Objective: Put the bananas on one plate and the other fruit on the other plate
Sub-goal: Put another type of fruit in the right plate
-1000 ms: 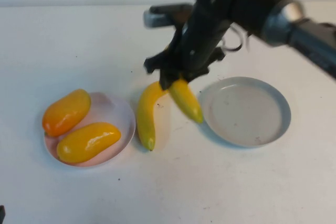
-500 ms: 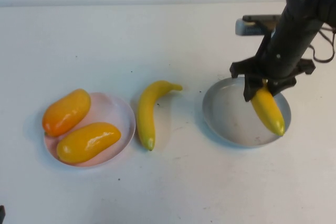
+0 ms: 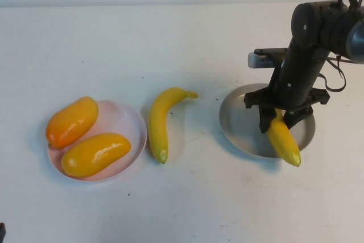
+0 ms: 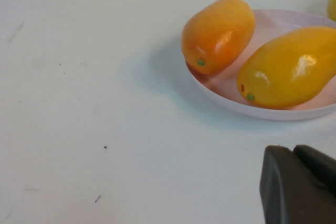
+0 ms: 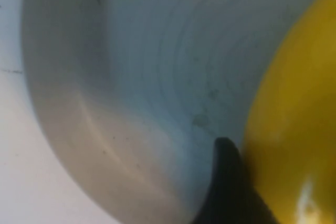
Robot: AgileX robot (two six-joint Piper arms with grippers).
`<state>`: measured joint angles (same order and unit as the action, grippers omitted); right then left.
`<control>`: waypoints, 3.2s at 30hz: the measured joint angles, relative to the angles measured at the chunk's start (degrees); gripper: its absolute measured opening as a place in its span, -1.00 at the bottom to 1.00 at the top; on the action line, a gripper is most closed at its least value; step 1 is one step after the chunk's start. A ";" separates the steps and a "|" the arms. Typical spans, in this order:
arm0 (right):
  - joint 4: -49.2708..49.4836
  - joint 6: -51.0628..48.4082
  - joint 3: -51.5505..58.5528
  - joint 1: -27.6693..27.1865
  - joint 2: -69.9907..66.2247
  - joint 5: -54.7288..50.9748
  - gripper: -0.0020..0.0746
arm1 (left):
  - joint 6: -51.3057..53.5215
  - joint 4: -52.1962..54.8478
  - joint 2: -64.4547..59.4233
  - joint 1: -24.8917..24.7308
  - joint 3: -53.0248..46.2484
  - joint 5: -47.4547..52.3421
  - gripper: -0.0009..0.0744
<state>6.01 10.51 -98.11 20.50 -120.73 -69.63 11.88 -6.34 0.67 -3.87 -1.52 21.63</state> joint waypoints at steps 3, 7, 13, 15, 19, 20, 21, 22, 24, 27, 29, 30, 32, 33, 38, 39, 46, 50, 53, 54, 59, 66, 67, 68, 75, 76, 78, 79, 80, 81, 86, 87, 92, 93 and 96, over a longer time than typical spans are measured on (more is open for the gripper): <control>0.00 0.00 -0.27 0.00 0.00 0.00 0.11 | 0.00 0.00 0.00 0.00 0.00 0.00 -0.99; 0.00 0.00 -3.40 0.00 -0.06 -0.28 0.18 | 0.00 0.00 0.00 0.00 0.00 0.00 -0.99; 4.01 0.00 -10.14 0.20 -0.06 -0.37 0.19 | 0.00 0.00 0.00 0.00 0.00 0.00 -0.99; 6.06 0.00 -12.01 0.86 -0.06 -0.37 0.19 | 0.00 0.00 0.00 0.00 0.00 0.00 -0.99; 8.16 0.00 -14.00 4.83 -0.06 -0.49 0.13 | 0.00 0.00 0.00 0.00 0.00 0.00 -0.99; 8.46 0.00 -14.25 6.55 -0.06 -0.60 0.12 | 0.00 0.00 0.00 0.00 0.00 0.00 -0.99; 8.62 0.00 -14.33 7.73 -0.06 -0.60 0.11 | 0.00 0.00 0.00 0.00 0.00 0.00 -0.99; 8.72 0.00 -14.49 9.23 -0.06 -0.60 0.11 | 0.00 0.00 0.00 0.00 0.00 0.00 -0.99; 8.98 0.00 -14.85 12.01 -0.14 -0.18 0.10 | 0.00 0.00 0.00 0.00 0.00 0.00 -0.99; 9.52 0.00 -16.22 14.98 -1.11 1.02 0.11 | 0.00 0.00 0.00 0.00 0.00 0.00 -0.99; 9.84 0.00 -17.46 16.28 -2.18 1.17 0.14 | 0.00 0.00 0.00 0.00 0.00 0.00 -0.99; 9.82 0.00 -18.27 16.83 -2.96 1.17 0.17 | 0.00 0.00 0.00 0.00 0.00 0.00 -0.99; 10.08 0.00 -19.75 17.59 -4.38 1.17 0.22 | 0.00 0.00 0.00 0.00 0.00 0.00 -0.99; 10.08 0.00 -20.55 17.81 -5.25 1.04 0.25 | 0.00 0.00 0.00 0.00 0.00 0.00 -0.99; 9.93 0.11 -23.77 18.10 -9.00 0.62 0.30 | 0.00 0.00 0.00 0.00 0.00 0.00 -0.99; 9.64 0.11 -24.35 18.10 -9.79 0.62 0.30 | 0.00 0.00 0.00 0.00 0.00 0.00 -0.99; 9.39 0.11 -27.23 18.20 -14.29 2.78 0.30 | 0.00 0.00 0.00 0.00 0.00 0.00 -0.99; 9.04 0.11 -27.82 18.20 -15.93 3.46 0.30 | 0.00 0.00 0.00 0.00 0.00 0.00 -0.99; 7.76 0.11 -27.85 18.20 -16.18 3.22 0.27 | 0.00 0.00 0.00 0.00 0.00 0.00 -0.99; 7.06 0.11 -27.94 18.23 -16.18 2.99 0.24 | 0.00 0.00 0.00 0.00 0.00 0.00 -0.99; 2.72 0.11 -27.94 18.23 -16.18 0.99 0.05 | 0.00 0.00 0.00 0.00 0.00 0.00 -0.99; 2.19 0.01 -27.94 18.23 -16.18 0.96 -0.04 | 0.00 0.00 0.00 0.00 0.00 0.00 -0.99; 2.19 0.01 -27.94 18.23 -16.18 1.07 -0.08 | 0.00 0.00 0.00 0.00 0.00 0.00 -0.99; 2.19 0.01 -27.94 18.23 -16.23 1.19 -0.11 | 0.00 0.00 0.00 0.00 0.00 0.00 -0.99; 2.06 -0.11 -28.85 18.23 -16.59 0.37 -0.14 | 0.00 0.00 0.00 0.00 0.00 0.00 -0.99; 1.94 -0.11 -29.40 18.23 -16.72 -0.06 -0.14 | 0.00 0.00 0.00 0.00 0.00 0.00 -0.99; 1.67 -0.11 -30.67 18.23 -16.85 -0.70 -0.15 | 0.00 0.00 0.00 0.00 0.00 0.00 -0.99; 1.41 -0.11 -31.39 18.23 -16.85 -0.85 -0.15 | 0.00 0.00 0.00 0.00 0.00 0.00 -0.99; 1.16 -0.11 -31.98 18.23 -16.85 -0.97 -0.15 | 0.00 0.00 0.00 0.00 0.00 0.00 -0.99; 0.88 -0.11 -32.68 18.23 -16.73 -0.97 -0.14 | 0.00 0.00 0.00 0.00 0.00 0.00 -0.99; 0.29 -0.11 -34.14 17.88 -14.58 -1.16 -0.15 | 0.00 0.00 0.00 0.00 0.00 0.00 -0.99; 0.41 -0.11 -34.14 17.74 -13.89 -1.20 -0.15 | 0.00 0.00 0.00 0.00 0.00 0.00 -0.99; 0.25 -0.19 -29.19 13.78 -5.76 -1.29 -0.14 | 0.00 0.00 0.00 0.00 0.00 0.00 -0.99; 0.17 -0.19 -27.24 12.53 -3.52 -1.29 -0.15 | 0.00 0.00 0.00 0.00 0.00 0.00 -0.99; -0.37 -0.19 -20.07 8.51 2.64 -1.29 -0.15 | 0.00 0.00 0.00 0.00 0.00 0.00 -0.99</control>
<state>5.64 10.32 -118.18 29.01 -118.09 -70.92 11.88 -6.34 0.67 -3.87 -1.52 21.63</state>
